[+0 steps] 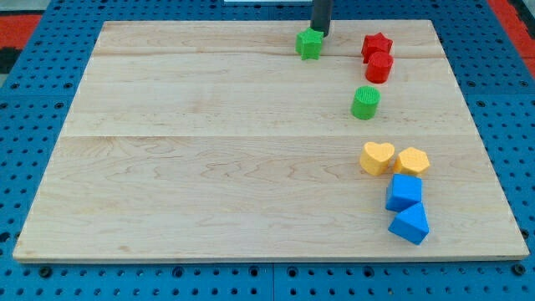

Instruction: Move the green star to the top center

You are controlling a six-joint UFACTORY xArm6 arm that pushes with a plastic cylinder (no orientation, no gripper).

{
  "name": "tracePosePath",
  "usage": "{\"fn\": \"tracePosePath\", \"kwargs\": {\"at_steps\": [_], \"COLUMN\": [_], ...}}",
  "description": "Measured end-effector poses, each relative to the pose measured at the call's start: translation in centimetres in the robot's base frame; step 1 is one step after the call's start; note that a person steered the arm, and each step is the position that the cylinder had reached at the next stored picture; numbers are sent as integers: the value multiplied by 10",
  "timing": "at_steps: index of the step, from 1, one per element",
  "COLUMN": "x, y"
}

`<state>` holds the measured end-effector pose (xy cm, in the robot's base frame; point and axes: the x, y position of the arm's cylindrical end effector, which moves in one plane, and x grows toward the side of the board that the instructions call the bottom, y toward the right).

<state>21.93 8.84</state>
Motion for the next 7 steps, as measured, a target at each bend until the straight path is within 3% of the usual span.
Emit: {"fn": "tracePosePath", "kwargs": {"at_steps": [1, 2, 3, 5, 7], "x": [1, 42, 57, 31, 1], "y": [68, 64, 25, -52, -84]}}
